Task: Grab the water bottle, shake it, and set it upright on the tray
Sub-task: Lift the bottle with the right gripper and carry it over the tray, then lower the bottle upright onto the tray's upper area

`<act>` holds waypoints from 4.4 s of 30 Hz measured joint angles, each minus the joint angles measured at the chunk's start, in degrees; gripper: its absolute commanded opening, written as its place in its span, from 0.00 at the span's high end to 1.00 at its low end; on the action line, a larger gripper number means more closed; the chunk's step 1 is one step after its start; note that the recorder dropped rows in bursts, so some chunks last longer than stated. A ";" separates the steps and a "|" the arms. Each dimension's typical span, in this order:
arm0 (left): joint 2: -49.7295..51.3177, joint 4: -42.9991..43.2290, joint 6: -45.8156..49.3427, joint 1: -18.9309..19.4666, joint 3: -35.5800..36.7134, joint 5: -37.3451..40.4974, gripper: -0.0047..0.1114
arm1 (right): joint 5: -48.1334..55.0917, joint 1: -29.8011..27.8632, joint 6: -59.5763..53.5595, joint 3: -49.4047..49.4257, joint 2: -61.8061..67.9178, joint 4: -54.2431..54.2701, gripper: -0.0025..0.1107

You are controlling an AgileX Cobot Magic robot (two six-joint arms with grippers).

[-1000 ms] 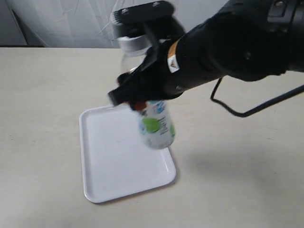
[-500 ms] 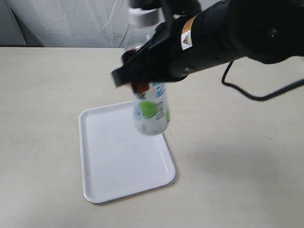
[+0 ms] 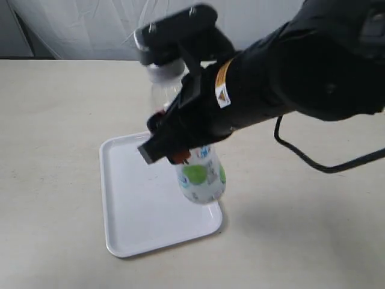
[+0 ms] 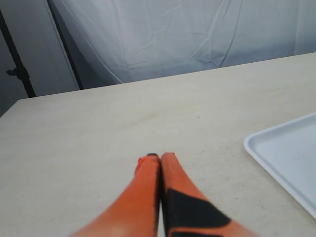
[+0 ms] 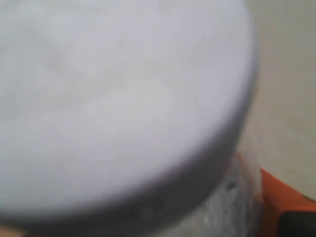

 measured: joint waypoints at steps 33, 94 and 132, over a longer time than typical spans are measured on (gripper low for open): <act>0.00 0.00 0.00 0.00 0.00 0.00 0.96 | 6.87 -2.31 34.44 0.74 -7.81 -33.50 0.99; 0.00 1.26 0.00 0.00 0.00 0.00 0.96 | -58.50 -9.74 7.29 8.60 25.59 -10.44 0.80; 0.00 1.26 0.00 0.00 0.00 0.00 0.96 | -34.24 -6.45 12.63 8.28 15.95 -11.27 0.70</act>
